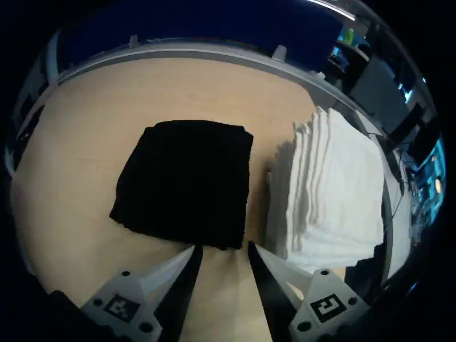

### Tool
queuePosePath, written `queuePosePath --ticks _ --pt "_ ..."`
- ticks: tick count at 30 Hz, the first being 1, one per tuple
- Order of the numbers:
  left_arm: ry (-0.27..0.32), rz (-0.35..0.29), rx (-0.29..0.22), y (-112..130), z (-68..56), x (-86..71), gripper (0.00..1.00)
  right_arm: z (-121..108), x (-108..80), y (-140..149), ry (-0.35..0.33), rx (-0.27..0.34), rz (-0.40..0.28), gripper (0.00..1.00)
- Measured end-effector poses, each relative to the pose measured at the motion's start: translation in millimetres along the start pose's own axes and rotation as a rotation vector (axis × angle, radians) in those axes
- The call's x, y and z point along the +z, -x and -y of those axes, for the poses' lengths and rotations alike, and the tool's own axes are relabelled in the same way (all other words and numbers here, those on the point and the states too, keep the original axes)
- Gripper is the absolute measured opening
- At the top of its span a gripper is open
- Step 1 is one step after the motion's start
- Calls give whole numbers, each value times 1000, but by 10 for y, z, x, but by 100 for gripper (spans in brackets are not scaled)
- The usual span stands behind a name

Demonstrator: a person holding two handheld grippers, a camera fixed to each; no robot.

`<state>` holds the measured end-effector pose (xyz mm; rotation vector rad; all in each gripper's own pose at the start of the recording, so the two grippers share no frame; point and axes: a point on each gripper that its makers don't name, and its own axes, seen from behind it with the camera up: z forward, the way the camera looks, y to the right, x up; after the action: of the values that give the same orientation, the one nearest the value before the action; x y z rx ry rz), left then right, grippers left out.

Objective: Fold towel

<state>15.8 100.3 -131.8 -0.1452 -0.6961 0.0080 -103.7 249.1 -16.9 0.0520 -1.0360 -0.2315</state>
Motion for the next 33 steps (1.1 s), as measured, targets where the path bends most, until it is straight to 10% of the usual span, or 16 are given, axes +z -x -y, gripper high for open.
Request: queuePosePath --ticks 9,33 --pt "10 -5 4 -33 -31 -4 96 74 -65 -88 -10 -8 -39 99" --pt "5 -6 -4 -13 32 4 96 591 -49 -373 -100 1 -112 100"
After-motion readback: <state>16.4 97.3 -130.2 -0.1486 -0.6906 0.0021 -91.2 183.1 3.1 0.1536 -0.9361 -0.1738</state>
